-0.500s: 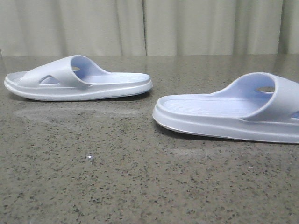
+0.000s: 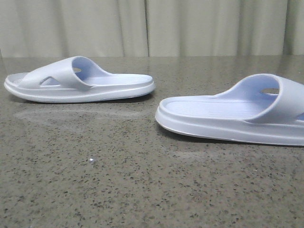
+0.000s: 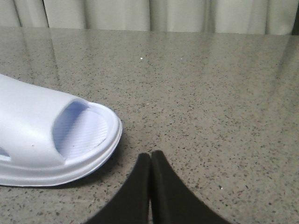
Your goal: Insert blue slippers together front up
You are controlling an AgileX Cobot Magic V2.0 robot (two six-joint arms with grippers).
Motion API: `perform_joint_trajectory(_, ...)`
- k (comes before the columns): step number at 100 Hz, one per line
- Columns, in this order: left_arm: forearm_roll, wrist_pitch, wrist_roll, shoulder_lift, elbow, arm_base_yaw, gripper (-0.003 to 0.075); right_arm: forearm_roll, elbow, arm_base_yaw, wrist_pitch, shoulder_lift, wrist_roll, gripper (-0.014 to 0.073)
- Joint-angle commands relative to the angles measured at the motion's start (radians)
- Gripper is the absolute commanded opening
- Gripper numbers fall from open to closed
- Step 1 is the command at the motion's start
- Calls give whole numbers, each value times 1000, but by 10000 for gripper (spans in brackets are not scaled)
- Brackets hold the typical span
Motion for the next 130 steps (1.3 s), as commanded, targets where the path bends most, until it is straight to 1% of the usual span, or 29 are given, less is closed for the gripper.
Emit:
perform_joint_trajectory(1,-9,-84,-7,-27,9,1,15,-11,20,-6,-83,-22,-1,-89)
perform_joint_trajectory(14,-9,-84,-7,-27,9,1,16,-11,20,-6,-121,-22,-1,-89)
perform_joint_trajectory(27,-9,-84,-7,-27,9,1,16,-11,20,-6,-232,-22,-1,-89)
perform_joint_trajectory(33,-9,-84,-7,-27,9,1,16,-11,20,-6,-259,-22,-1,-89)
perform_joint_trajectory(64,-11,-99,-7,-27,9,1,16,-9,20,-6,-279,-22,-1,-89)
perform_joint_trajectory(78,-56,-94,-7,-27,9,1,15,-9,20,-6,-312,-22,-1,-89)
perform_joint_trajectory(95,-162,-99,-7,-27,9,1,15,-9,20,-6,-347,-22,-1,-89)
perform_joint_trajectory(104,-212,-113,-7,-27,9,1,15,-4,20,-6,-341,-22,-1,-89)
perform_joint_trajectory(111,-273,-129,-7,-27,9,1,15,30,20,-6,-343,-22,0,-89)
perform_joint_trajectory(116,-344,-147,-7,-27,9,1,15,95,20,-6,-343,-22,8,-89)
perform_joint_trajectory(123,-451,-186,-7,-27,9,1,15,220,20,-6,-343,-22,9,-89)
perform_joint_trajectory(128,-525,-228,-7,-27,9,1,15,357,20,-6,-343,-22,9,-89)
perform_joint_trajectory(130,-551,-236,-7,-27,8,1,15,393,20,-6,-343,-22,9,-89)
